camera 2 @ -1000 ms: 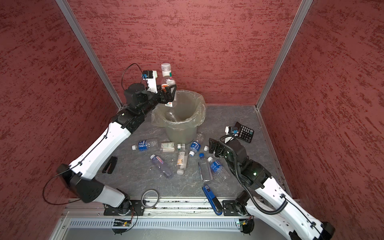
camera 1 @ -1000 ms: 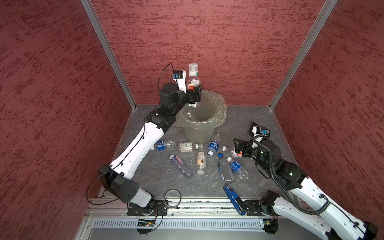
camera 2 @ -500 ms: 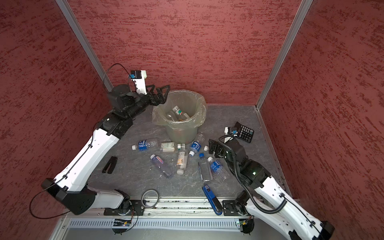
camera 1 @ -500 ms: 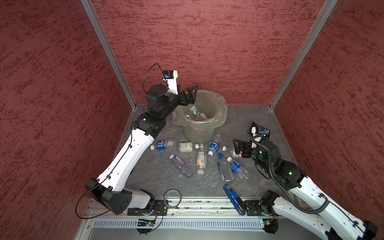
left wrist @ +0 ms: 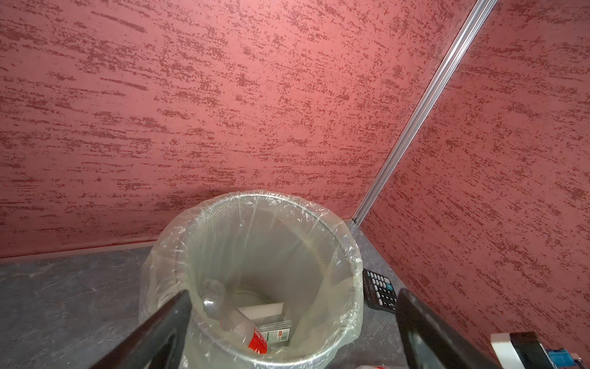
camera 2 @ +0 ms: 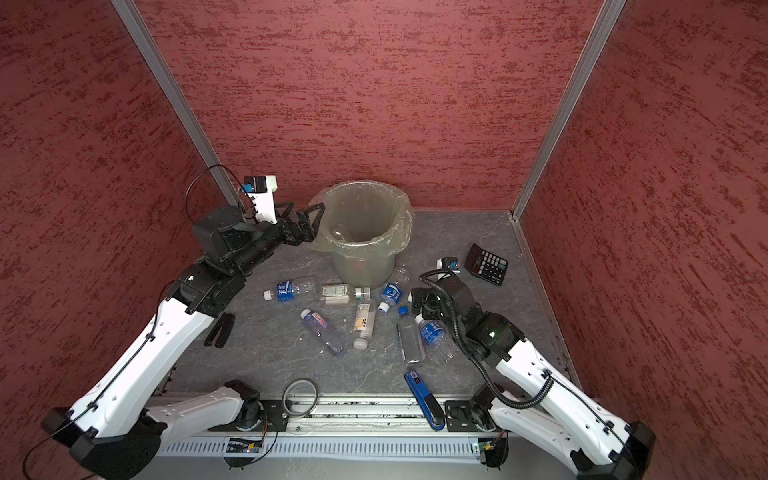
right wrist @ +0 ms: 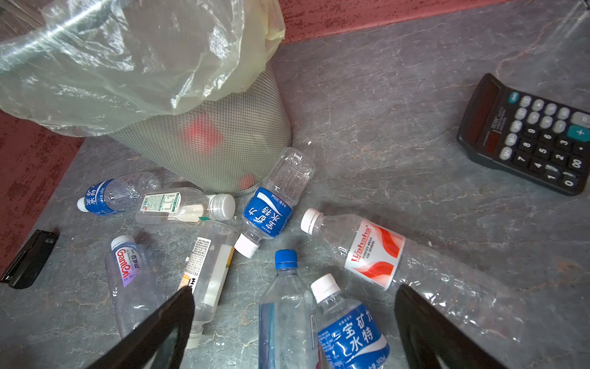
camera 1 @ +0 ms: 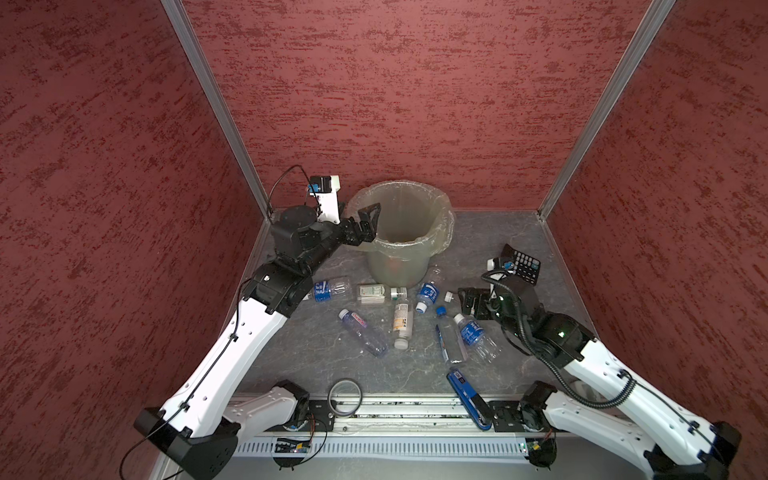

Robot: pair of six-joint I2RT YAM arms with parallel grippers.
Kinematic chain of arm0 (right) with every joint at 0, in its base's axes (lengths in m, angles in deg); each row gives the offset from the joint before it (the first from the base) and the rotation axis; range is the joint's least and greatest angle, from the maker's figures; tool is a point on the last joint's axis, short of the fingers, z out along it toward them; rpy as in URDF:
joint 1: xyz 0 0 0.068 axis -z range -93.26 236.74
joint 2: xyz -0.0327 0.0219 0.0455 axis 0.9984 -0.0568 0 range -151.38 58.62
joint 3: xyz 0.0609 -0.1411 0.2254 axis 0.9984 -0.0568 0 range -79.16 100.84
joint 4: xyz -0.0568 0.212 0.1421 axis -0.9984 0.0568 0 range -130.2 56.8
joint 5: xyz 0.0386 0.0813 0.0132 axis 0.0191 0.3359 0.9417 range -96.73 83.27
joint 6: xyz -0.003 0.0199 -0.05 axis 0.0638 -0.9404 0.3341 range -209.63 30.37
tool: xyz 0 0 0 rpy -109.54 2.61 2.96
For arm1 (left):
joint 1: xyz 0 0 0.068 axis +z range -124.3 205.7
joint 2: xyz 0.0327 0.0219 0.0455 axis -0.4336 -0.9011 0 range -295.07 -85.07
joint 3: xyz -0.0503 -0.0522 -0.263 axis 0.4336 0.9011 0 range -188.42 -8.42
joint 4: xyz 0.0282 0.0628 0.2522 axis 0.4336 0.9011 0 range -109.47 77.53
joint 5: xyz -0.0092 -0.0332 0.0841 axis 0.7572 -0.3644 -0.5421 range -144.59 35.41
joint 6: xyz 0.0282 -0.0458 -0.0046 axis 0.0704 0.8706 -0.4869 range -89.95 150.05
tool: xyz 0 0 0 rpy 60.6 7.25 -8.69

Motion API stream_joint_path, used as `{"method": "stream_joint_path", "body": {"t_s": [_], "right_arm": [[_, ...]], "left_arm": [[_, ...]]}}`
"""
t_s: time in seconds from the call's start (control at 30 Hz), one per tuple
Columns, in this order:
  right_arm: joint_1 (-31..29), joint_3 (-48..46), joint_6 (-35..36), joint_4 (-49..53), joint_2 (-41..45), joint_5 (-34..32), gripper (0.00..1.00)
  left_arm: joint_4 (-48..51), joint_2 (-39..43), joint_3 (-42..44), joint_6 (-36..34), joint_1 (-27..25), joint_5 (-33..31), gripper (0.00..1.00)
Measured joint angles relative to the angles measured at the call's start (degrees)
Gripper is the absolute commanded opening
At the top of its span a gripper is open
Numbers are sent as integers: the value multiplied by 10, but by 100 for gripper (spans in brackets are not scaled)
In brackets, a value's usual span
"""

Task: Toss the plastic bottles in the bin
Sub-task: 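Withdraw the left gripper from the bin and lower both grippers to the bottles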

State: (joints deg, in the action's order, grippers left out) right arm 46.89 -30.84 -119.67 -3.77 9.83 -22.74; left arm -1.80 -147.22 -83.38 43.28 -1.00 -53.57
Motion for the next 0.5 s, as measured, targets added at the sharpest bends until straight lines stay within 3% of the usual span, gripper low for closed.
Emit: {"method": "stream_joint_path", "body": {"t_s": [0.5], "right_arm": [[0, -45, -17, -2, -14, 42, 96]], "left_arm": [[63, 182, 205, 37, -4, 2, 100]]}}
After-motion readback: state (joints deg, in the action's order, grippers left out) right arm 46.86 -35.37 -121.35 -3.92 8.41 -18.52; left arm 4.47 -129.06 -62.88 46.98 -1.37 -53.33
